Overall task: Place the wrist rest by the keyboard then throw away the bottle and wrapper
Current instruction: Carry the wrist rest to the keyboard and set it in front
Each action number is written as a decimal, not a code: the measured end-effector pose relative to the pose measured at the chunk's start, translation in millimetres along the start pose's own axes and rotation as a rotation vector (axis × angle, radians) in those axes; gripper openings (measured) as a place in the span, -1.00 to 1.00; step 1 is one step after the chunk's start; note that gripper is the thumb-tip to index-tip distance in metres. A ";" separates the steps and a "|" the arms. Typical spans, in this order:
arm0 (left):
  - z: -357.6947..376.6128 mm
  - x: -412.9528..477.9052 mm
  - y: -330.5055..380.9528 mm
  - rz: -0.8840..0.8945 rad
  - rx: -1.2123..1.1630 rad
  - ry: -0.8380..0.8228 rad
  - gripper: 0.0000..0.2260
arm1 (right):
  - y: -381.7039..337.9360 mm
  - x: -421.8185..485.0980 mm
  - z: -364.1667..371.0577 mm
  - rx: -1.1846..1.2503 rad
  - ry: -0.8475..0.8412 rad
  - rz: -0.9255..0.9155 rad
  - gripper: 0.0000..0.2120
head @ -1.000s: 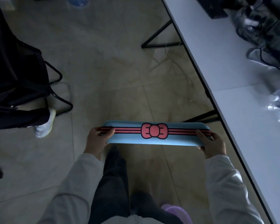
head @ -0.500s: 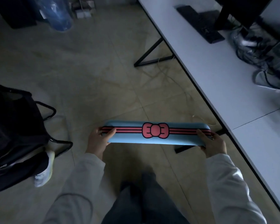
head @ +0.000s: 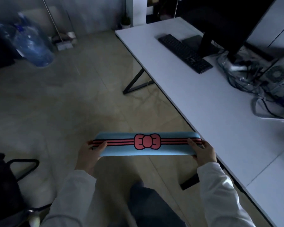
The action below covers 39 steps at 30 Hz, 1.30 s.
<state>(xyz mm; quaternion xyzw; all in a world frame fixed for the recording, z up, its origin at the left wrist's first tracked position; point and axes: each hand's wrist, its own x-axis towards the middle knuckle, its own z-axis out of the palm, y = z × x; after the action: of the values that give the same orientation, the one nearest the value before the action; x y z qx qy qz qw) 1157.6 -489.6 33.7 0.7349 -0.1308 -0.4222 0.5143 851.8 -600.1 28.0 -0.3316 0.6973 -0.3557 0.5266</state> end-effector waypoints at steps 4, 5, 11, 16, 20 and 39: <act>23.5 48.2 32.3 -0.005 0.018 -0.012 -0.90 | -34.5 44.3 21.1 0.004 0.016 0.012 -0.74; 27.1 58.8 37.2 -0.007 0.021 -0.010 -0.89 | -41.0 53.3 27.0 0.008 0.016 0.017 -0.72; 54.0 125.7 70.5 -0.016 0.054 -0.050 -0.77 | -66.2 95.8 59.6 0.006 0.058 0.043 -0.63; 75.1 199.3 98.9 -0.048 0.100 -0.168 -0.57 | -85.5 125.1 88.9 0.017 0.163 0.054 -0.64; 93.1 262.7 141.3 0.000 0.143 -0.260 -0.57 | -113.4 143.6 121.1 -0.027 0.263 0.036 -0.69; 173.1 432.0 233.4 0.033 0.329 -0.500 -0.67 | -162.2 202.8 212.7 0.089 0.541 0.208 -0.55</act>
<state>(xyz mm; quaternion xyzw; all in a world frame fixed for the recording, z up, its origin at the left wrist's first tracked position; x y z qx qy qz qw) 1346.5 -974.0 6.1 0.6796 -0.3320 -0.5546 0.3469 1026.7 -886.6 23.1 -0.1280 0.8265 -0.4054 0.3691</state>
